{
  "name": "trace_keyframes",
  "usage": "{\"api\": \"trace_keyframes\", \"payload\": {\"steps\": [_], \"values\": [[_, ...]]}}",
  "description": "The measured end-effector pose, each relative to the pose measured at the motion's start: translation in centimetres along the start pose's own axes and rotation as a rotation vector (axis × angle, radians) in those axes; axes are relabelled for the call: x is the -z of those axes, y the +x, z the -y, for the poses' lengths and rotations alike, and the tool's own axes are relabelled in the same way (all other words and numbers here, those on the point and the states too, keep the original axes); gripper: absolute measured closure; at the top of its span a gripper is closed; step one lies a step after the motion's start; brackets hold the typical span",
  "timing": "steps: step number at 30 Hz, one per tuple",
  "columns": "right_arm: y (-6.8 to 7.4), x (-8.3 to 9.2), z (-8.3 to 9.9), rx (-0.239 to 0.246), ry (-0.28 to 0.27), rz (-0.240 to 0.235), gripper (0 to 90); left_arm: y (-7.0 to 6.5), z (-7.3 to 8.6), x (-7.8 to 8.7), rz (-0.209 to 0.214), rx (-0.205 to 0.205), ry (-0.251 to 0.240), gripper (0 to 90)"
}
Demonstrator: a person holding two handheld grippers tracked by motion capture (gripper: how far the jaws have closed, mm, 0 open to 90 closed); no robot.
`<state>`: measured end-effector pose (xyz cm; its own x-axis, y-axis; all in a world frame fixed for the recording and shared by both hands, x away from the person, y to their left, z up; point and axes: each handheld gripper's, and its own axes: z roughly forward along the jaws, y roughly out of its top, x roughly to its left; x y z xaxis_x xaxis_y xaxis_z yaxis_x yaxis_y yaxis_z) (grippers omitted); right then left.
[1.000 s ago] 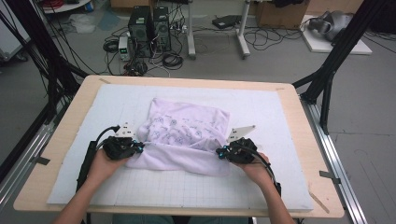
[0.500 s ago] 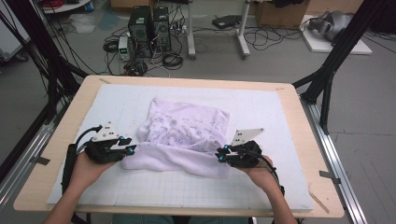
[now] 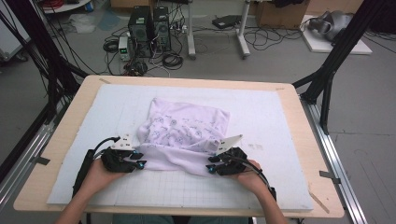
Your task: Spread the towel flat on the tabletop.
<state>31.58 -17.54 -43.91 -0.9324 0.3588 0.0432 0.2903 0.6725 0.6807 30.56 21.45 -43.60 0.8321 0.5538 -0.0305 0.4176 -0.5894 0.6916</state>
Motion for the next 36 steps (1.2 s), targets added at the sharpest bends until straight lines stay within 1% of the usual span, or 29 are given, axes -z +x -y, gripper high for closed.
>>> {"api": "trace_keyframes", "payload": {"steps": [2, 3, 5, 6, 7, 8, 10, 13, 14, 16, 19, 20, 21, 24, 26, 27, 30, 32, 33, 34, 35, 36], "values": [[-0.1, 0.0, 0.2, -0.021, -0.022, 0.0, 71.3, 0.0, 0.0, 0.0, -0.006, 0.0, 0.0, 64.1], [-0.1, 0.0, 0.3, -0.017, -0.023, 0.009, 72.8, 0.0, 0.0, 0.0, -0.012, 0.0, -0.002, 66.3], [0.0, 0.0, 0.2, -0.005, -0.02, 0.012, 77.8, 0.0, 0.0, 0.0, -0.025, -0.003, -0.005, 74.8], [0.1, 0.0, 0.2, 0.002, -0.017, 0.012, 83.7, 0.0, 0.0, -0.1, -0.027, -0.006, -0.009, 81.2], [0.2, -0.1, 0.2, 0.009, -0.017, 0.0, 85.6, 0.0, 0.0, -0.1, -0.018, -0.012, -0.009, 84.8], [0.2, -0.1, 0.2, 0.007, -0.017, 0.0, 86.1, -0.1, -0.1, -0.1, -0.024, -0.018, -0.006, 86.9], [0.2, 0.0, 0.2, -0.005, -0.02, -0.006, 86.7, -0.3, -0.1, 0.0, -0.03, -0.025, -0.003, 87.9], [0.2, 0.1, 0.2, -0.011, -0.024, -0.02, 87.0, -0.6, -0.1, 0.5, -0.019, -0.027, -0.013, 88.2], [0.2, 0.2, 0.2, -0.01, -0.03, -0.025, 87.0, -0.8, -0.2, 0.8, -0.018, -0.021, -0.027, 88.2], [0.5, 0.5, 0.1, -0.001, -0.04, -0.034, 87.0, -1.2, -0.3, 1.5, -0.022, -0.024, -0.065, 88.3], [0.9, 1.4, 0.0, 0.01, -0.058, -0.027, 87.0, -1.9, -0.3, 2.8, -0.02, -0.017, -0.107, 88.3], [1.1, 1.7, 0.0, 0.008, -0.065, -0.028, 87.0, -2.3, -0.3, 3.1, -0.015, -0.026, -0.114, 88.3], [1.3, 2.0, -0.1, 0.018, -0.071, -0.027, 87.0, -2.6, -0.3, 3.5, -0.019, -0.037, -0.117, 88.3], [2.3, 3.1, -0.2, 0.035, -0.09, -0.029, 87.0, -3.7, -0.2, 4.6, -0.018, -0.05, -0.134, 88.4], [3.1, 3.7, -0.2, 0.055, -0.101, -0.034, 87.0, -4.5, -0.1, 5.5, -0.016, -0.056, -0.156, 88.4], [3.5, 4.1, -0.1, 0.061, -0.1, -0.035, 87.0, -5.0, -0.1, 6.0, -0.016, -0.064, -0.162, 88.4], [4.8, 5.3, -0.1, 0.086, -0.112, -0.05, 87.0, -6.2, 0.2, 7.4, -0.01, -0.087, -0.16, 88.4], [5.7, 6.4, -0.2, 0.099, -0.129, -0.081, 87.0, -7.1, 0.4, 8.2, 0.017, -0.095, -0.164, 88.4], [6.1, 6.9, -0.3, 0.108, -0.152, -0.103, 86.8, -7.4, 0.5, 8.5, 0.046, -0.095, -0.172, 88.2], [6.4, 7.4, -0.3, 0.116, -0.165, -0.133, 85.4, -7.5, 0.6, 8.8, 0.07, -0.096, -0.181, 87.1], [6.5, 7.7, -0.3, 0.116, -0.178, -0.141, 80.8, -7.6, 0.6, 8.9, 0.075, -0.091, -0.195, 81.8], [6.4, 8.0, -0.3, 0.111, -0.184, -0.125, 78.6, -7.5, 0.5, 8.9, 0.071, -0.095, -0.193, 74.0]]}}
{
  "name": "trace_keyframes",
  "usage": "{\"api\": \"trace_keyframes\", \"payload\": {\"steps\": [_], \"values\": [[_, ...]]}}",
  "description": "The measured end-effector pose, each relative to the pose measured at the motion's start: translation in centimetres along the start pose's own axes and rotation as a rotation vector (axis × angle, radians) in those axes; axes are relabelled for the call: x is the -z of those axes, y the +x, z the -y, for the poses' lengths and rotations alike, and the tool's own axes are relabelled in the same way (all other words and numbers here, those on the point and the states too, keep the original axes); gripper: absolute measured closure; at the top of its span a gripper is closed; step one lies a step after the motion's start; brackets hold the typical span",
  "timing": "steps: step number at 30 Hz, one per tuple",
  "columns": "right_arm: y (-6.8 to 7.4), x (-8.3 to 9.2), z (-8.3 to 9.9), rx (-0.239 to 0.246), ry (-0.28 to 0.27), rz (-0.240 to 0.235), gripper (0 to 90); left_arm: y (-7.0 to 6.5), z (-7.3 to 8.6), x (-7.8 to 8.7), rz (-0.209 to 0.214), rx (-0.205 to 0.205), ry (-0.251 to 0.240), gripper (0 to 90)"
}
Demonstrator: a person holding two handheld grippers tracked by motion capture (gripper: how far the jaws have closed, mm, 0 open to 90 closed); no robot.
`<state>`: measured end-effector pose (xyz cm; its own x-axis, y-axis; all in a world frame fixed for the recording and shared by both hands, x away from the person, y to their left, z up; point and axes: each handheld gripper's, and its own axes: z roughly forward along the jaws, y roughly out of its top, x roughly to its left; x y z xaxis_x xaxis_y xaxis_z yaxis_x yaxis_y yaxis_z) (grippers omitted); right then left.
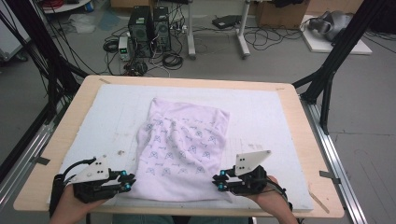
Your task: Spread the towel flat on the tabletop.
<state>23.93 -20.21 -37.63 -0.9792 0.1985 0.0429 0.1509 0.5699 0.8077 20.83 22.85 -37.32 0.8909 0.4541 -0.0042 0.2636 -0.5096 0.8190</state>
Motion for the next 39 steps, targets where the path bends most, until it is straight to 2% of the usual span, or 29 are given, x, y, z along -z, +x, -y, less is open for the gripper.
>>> {"api": "trace_keyframes", "payload": {"steps": [3, 5, 7, 10, 11, 14, 16, 17, 19, 20, 21, 22, 23, 26, 28, 30, 34, 39], "values": [[-1.0, 0.0, 0.2, -0.023, 0.007, 0.061, 71.6, 1.1, 0.2, -0.8, -0.027, 0.013, 0.01, 63.0], [-2.0, -0.5, 0.6, -0.029, 0.021, 0.097, 69.4, 2.1, 0.5, -1.9, -0.048, 0.018, 0.02, 61.3], [-3.1, -1.4, 1.0, -0.05, 0.032, 0.121, 67.8, 3.1, 1.0, -3.2, -0.049, 0.029, 0.025, 61.1], [-4.4, -3.1, 1.9, -0.076, 0.06, 0.112, 66.4, 4.3, 1.7, -5.1, -0.057, 0.043, 0.054, 61.2], [-4.7, -3.7, 2.2, -0.076, 0.087, 0.112, 66.0, 4.6, 1.8, -5.7, -0.055, 0.045, 0.077, 61.1], [-5.3, -5.2, 3.1, -0.089, 0.148, 0.099, 65.4, 5.1, 2.3, -6.9, -0.055, 0.039, 0.13, 60.0], [-5.4, -5.8, 3.4, -0.095, 0.162, 0.093, 65.3, 5.3, 2.7, -7.6, -0.048, 0.035, 0.169, 59.0], [-5.3, -5.9, 3.6, -0.099, 0.149, 0.094, 65.5, 5.3, 3.0, -7.5, -0.045, 0.041, 0.143, 58.7], [-5.5, -5.8, 3.8, -0.127, 0.126, 0.084, 65.4, 5.4, 3.3, -7.4, -0.042, 0.058, 0.122, 61.4], [-5.7, -5.7, 4.0, -0.153, 0.101, 0.076, 65.2, 5.4, 3.4, -7.3, -0.044, 0.063, 0.115, 64.2], [-6.0, -5.5, 4.3, -0.197, 0.051, 0.069, 66.2, 5.3, 3.5, -7.3, -0.048, 0.067, 0.111, 65.5], [-6.3, -5.3, 4.5, -0.23, 0.036, 0.102, 67.0, 5.2, 3.5, -7.3, -0.051, 0.063, 0.109, 66.9], [-6.4, -5.3, 4.5, -0.231, 0.045, 0.134, 68.0, 5.2, 3.5, -7.3, -0.052, 0.058, 0.11, 68.1], [-6.0, -5.8, 4.0, -0.159, 0.109, 0.193, 72.8, 5.2, 3.4, -7.2, -0.049, 0.056, 0.114, 76.1], [-6.0, -6.0, 3.8, -0.148, 0.118, 0.182, 83.3, 5.3, 3.4, -7.3, -0.043, 0.061, 0.11, 82.7], [-6.1, -6.0, 3.7, -0.146, 0.117, 0.16, 87.7, 5.2, 3.4, -7.2, -0.042, 0.058, 0.111, 84.9], [-6.1, -5.3, 3.7, -0.152, 0.112, 0.163, 88.6, 5.0, 3.4, -6.9, -0.052, 0.044, 0.112, 86.8], [-6.4, -3.1, 3.0, -0.135, 0.106, 0.219, 88.6, 4.8, 2.8, -5.8, -0.058, 0.053, 0.07, 87.0]]}}
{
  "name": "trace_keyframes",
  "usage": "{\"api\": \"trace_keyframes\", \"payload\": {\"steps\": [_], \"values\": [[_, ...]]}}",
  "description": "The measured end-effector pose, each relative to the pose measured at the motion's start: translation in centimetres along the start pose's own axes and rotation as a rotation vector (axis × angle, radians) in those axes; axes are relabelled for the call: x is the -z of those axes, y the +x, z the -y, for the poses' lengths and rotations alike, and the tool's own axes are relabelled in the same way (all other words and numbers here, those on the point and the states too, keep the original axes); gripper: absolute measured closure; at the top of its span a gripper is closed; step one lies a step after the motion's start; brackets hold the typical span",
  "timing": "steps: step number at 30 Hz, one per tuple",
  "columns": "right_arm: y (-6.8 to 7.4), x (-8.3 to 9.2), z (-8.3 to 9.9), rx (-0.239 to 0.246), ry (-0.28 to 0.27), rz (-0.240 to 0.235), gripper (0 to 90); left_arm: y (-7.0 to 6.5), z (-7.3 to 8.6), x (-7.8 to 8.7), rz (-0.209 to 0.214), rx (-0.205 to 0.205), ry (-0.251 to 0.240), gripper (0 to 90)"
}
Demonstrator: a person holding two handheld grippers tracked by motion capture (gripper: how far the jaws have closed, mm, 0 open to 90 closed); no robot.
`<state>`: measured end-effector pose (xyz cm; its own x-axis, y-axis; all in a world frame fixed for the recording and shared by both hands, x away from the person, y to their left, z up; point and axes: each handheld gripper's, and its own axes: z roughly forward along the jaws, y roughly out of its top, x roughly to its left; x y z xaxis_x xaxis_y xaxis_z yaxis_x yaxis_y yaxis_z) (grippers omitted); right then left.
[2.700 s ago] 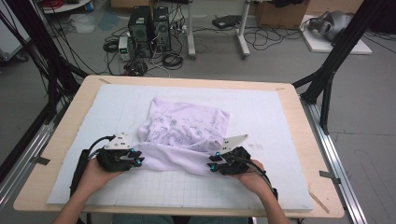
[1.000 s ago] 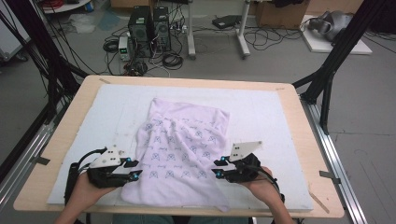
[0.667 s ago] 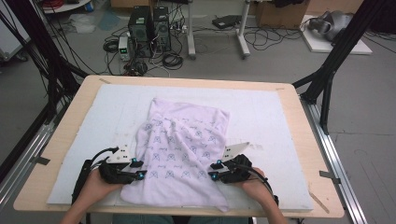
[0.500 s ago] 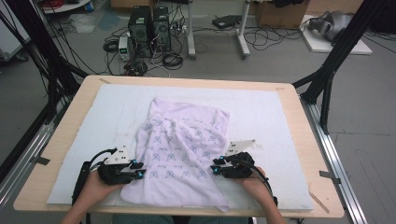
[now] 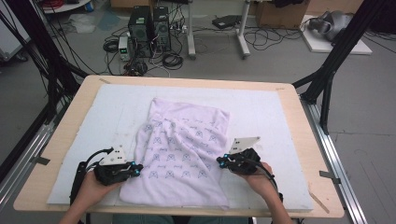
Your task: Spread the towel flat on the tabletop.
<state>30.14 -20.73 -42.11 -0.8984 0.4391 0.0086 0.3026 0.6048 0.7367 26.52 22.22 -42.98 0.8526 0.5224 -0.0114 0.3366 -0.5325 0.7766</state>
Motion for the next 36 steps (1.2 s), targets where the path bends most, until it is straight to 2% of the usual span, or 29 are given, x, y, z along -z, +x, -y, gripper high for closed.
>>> {"api": "trace_keyframes", "payload": {"steps": [3, 7, 10, 12, 15, 18, 20, 25, 27, 29, 32, 34, 36], "values": [[-1.2, 1.3, -0.1, -0.01, 0.009, 0.046, 88.6, 0.1, -0.5, 0.3, -0.012, -0.002, -0.014, 87.0], [-3.1, 2.1, -0.2, -0.038, 0.003, 0.106, 88.6, 0.9, -0.7, -0.7, -0.059, 0.011, 0.011, 87.0], [-4.1, 1.2, 0.1, -0.058, 0.052, 0.134, 88.4, 1.7, -0.6, -1.8, -0.067, 0.03, 0.051, 86.7], [-4.5, 0.3, 0.3, -0.064, 0.093, 0.135, 87.9, 1.9, -0.6, -2.0, -0.062, 0.033, 0.063, 85.6], [-4.5, 0.0, 0.3, -0.072, 0.071, 0.118, 80.6, 1.9, -0.6, -1.2, -0.062, 0.053, 0.03, 75.4], [-3.9, 0.9, -0.2, -0.057, 0.019, 0.114, 75.2, 1.8, -0.8, -0.2, -0.072, 0.052, 0.0, 65.8], [-3.1, 1.5, -0.4, -0.045, -0.002, 0.108, 72.5, 1.8, -1.0, 0.2, -0.079, 0.04, -0.001, 63.4], [-0.9, 1.9, -0.9, -0.009, -0.04, 0.062, 63.8, 1.6, -0.8, 0.5, -0.063, 0.024, 0.006, 59.4], [0.0, 1.6, -0.8, 0.002, -0.055, 0.025, 61.5, 1.4, -0.5, 0.2, -0.051, 0.022, 0.02, 57.8], [0.8, 0.9, -0.6, 0.017, -0.034, -0.01, 58.9, 1.3, -0.2, -0.1, -0.042, 0.019, 0.038, 55.1], [1.4, -0.3, -0.2, 0.021, -0.005, -0.033, 56.1, 1.1, 0.3, -0.7, -0.031, 0.023, 0.064, 52.4], [1.5, -1.0, 0.1, 0.005, 0.009, -0.05, 54.7, 1.1, 0.5, -1.0, -0.023, 0.022, 0.069, 52.9], [1.6, -1.7, 0.2, 0.011, 0.03, -0.054, 54.9, 1.1, 0.7, -1.1, -0.024, 0.028, 0.057, 56.4]]}}
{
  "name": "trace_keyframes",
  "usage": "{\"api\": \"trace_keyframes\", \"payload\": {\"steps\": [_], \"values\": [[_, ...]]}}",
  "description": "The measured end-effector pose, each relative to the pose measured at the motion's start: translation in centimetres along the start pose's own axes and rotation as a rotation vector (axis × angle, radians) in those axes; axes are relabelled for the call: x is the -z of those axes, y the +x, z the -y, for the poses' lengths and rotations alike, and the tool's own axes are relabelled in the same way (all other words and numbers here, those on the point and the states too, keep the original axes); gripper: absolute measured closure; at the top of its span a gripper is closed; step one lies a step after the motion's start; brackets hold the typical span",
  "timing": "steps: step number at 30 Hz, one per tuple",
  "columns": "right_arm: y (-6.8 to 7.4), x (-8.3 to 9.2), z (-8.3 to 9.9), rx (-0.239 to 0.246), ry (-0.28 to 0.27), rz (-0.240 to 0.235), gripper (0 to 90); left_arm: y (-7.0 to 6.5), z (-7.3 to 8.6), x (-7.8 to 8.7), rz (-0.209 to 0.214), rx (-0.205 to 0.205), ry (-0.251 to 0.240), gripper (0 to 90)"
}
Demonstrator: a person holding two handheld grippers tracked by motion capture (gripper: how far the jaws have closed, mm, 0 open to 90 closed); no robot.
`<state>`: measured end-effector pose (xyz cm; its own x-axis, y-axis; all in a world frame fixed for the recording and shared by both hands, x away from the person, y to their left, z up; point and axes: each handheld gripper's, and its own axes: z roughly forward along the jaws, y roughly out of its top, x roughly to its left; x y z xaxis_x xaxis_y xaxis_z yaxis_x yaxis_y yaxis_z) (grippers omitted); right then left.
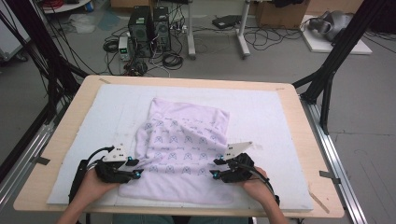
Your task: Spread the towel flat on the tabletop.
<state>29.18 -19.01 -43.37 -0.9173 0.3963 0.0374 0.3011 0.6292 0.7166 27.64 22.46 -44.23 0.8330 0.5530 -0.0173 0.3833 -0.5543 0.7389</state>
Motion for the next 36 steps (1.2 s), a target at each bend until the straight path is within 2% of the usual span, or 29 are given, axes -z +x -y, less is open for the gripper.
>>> {"api": "trace_keyframes", "payload": {"steps": [3, 6, 8, 11, 14, 19, 24, 30, 34, 36], "values": [[0.2, -1.0, 0.1, 0.015, 0.033, -0.002, 57.3, 0.2, 0.1, 0.0, -0.001, 0.013, -0.009, 63.3], [0.2, -1.1, 0.3, 0.01, 0.01, -0.005, 61.8, 0.4, 0.1, 0.1, 0.0, 0.016, -0.009, 70.5], [0.2, -1.0, 0.4, 0.004, 0.003, -0.009, 67.5, 0.3, 0.1, 0.0, -0.006, 0.009, -0.013, 75.6], [0.2, -1.0, 0.3, 0.015, 0.0, -0.016, 80.7, 0.1, 0.1, 0.0, 0.006, -0.01, -0.011, 83.4], [0.2, -1.1, 0.4, 0.01, -0.006, -0.041, 86.1, 0.1, 0.1, 0.1, 0.006, -0.018, -0.008, 85.1], [0.5, -0.6, 0.5, 0.015, -0.018, -0.053, 86.8, -0.6, 0.1, 0.5, -0.004, -0.046, 0.0, 86.1], [1.6, 1.4, 0.0, 0.029, -0.093, -0.046, 86.9, -1.8, -0.1, 2.3, -0.017, -0.07, -0.017, 86.2], [3.7, 4.2, -0.7, 0.064, -0.137, -0.07, 86.9, -4.3, -1.4, 5.7, 0.006, -0.11, -0.03, 86.2], [5.4, 7.2, -1.6, 0.1, -0.206, -0.133, 87.0, -5.8, -2.6, 8.6, 0.042, -0.11, -0.092, 85.0], [6.1, 8.7, -2.3, 0.118, -0.241, -0.176, 84.9, -6.3, -3.2, 9.6, 0.061, -0.112, -0.133, 76.6]]}}
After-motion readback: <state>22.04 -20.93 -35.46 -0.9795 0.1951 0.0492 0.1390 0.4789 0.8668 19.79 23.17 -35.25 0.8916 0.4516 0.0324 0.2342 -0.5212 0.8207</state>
